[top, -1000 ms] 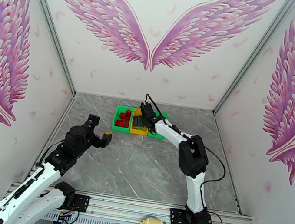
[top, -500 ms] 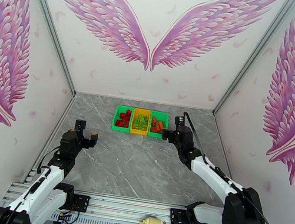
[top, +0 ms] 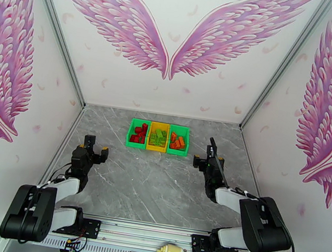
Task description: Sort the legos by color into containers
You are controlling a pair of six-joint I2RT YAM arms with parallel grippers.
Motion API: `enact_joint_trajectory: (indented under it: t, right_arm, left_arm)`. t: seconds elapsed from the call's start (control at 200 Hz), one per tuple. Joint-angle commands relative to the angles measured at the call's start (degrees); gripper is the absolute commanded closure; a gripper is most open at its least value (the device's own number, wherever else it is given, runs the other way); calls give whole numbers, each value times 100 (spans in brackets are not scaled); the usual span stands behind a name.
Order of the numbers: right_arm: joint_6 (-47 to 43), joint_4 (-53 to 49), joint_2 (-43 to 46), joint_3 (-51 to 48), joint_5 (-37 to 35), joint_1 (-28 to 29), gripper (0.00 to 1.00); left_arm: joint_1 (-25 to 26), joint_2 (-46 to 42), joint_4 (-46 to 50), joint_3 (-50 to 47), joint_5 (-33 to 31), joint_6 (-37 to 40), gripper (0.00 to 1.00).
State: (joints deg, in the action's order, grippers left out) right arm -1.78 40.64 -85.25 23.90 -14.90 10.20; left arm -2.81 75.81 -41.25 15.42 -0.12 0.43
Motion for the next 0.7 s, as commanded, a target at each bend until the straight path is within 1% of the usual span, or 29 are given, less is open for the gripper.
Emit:
enact_joint_trajectory:
  t: [0.0,0.02,0.065,0.14,0.185,0.21,0.245,0.3,0.36,0.43,0.695]
  right_arm:
    - [10,496,-113,12,359,-212,1]
    - [43,509,-109,5,458,-268,1]
    - [88,875,-204,-148,562,-323,1]
    - [29,1754,-497,-437,662,-347,1]
    - [14,1278,-361,-332,763,-346,2]
    - [-15,1076,-337,-237,833,-348,1]
    - [-34,1131,-426,-179,888,-344,1]
    - [20,923,-375,-126,931,-385,1]
    - [22,1054,-412,-149,932,-400,1]
    - [37,957,-382,-131,930,-397,1]
    - [31,980,-391,-131,936,-397,1]
  left_arm:
    - [-39,473,-793,407,231,-113,1]
    - [-44,545,-784,438,227,-117,1]
    - [-52,720,-866,475,235,-130,1]
    - [-44,1052,-1216,430,185,-138,1]
    - [-48,1269,-1520,428,147,-191,1]
    - [-81,1237,-1323,498,133,-227,1]
    - [-30,1150,-893,619,-17,-179,1]
    - [57,1194,-901,659,-209,-148,1]
    - [140,1184,-838,679,-365,-100,1]
    - [238,1175,-785,716,-572,-44,1]
    - [247,1182,-788,708,-577,-43,1]
